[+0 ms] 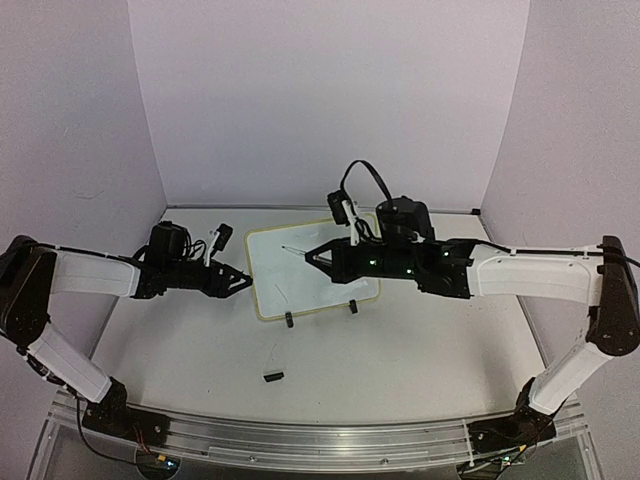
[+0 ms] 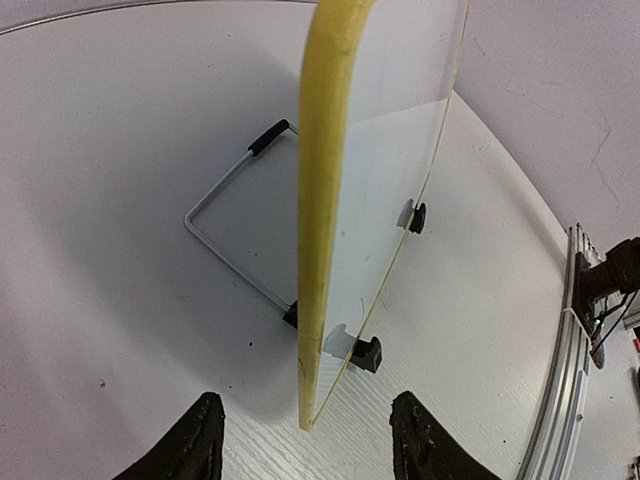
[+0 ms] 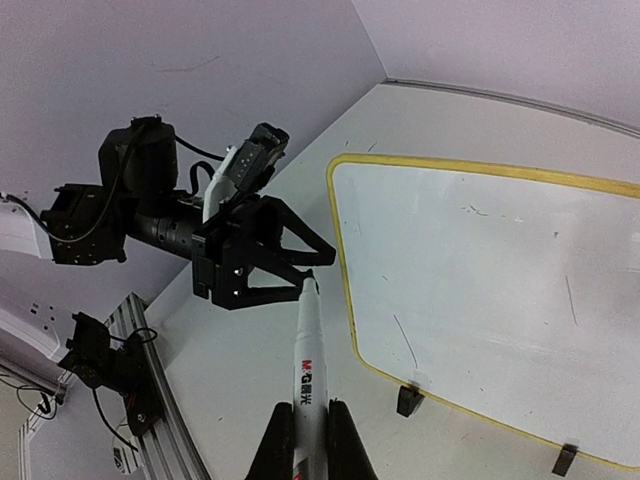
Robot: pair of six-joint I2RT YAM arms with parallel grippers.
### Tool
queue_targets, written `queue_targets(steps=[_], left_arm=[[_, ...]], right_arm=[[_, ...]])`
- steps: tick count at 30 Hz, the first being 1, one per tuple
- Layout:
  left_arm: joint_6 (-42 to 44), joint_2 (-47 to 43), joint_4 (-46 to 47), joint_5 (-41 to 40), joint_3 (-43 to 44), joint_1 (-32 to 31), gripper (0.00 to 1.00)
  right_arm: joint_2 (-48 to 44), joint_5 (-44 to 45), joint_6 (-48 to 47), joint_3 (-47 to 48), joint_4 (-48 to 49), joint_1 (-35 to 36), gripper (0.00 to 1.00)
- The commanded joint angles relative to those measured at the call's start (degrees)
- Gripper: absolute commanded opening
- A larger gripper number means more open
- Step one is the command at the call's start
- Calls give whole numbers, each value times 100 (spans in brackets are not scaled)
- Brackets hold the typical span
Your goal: Write a sentence on the whiteboard
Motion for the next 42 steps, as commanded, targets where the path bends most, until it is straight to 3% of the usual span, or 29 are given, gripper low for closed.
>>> queue_targets(steps=[1,17,25,42], left_arm=[[274,250,529,111,290,31,54],[468,915,818,491,546,22,14],[587,1082,869,506,501,22,1],[714,1085,784,415,428,22,0]], right_arm=[[411,140,-400,558,-233,120,0],[1748,-372,-445,1743,-235,-69,0],[2033,-538,-492,2080,-239,-197,0],[2497,-414,-502,2550,-242,-280,0]])
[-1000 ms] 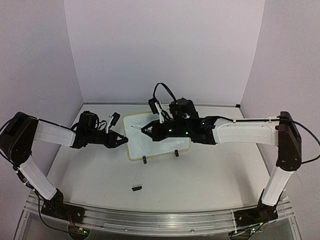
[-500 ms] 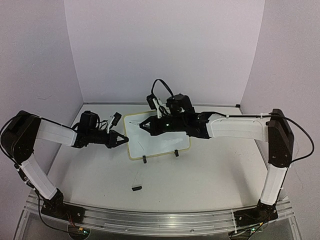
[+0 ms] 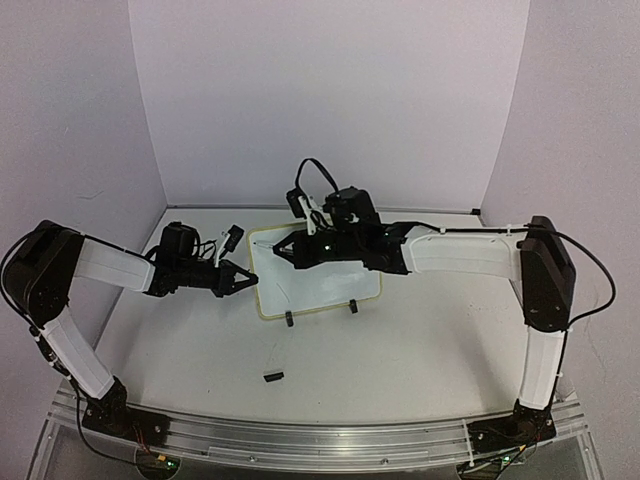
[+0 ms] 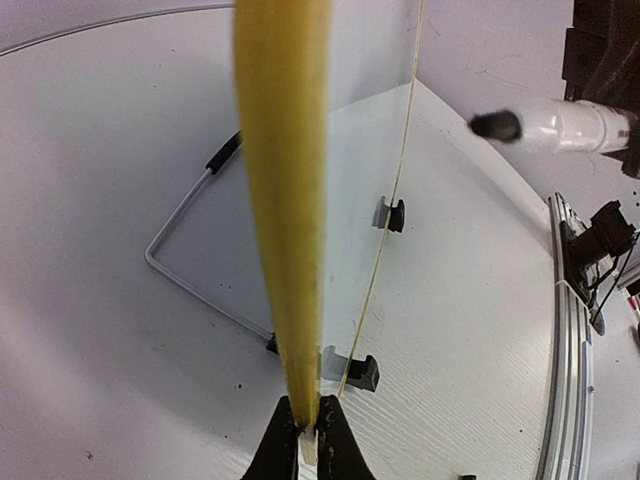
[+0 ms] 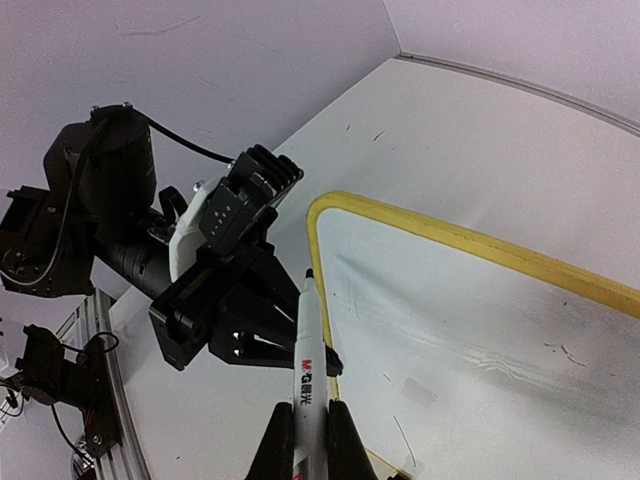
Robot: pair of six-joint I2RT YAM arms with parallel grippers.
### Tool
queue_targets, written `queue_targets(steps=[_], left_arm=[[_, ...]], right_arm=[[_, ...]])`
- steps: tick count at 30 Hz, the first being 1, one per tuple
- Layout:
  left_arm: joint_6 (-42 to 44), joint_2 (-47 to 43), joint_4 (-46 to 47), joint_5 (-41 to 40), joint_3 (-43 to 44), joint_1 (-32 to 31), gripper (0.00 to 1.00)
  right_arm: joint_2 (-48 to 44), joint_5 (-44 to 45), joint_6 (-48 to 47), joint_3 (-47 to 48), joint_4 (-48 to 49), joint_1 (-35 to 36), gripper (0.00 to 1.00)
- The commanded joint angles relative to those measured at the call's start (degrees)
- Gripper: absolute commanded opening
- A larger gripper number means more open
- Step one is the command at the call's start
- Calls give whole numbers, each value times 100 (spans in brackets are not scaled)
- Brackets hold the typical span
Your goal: Write a sentence on the whiteboard
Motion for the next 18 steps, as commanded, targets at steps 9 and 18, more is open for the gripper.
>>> queue_targets(steps=[9,18], left_arm=[[134,47,-73,-309,148,7,0],[264,35,-115,-342,172,6,0]], right_arm=[[341,412,-38,460,-101,-82,0],[261,431,23,95,-191,-81,0]])
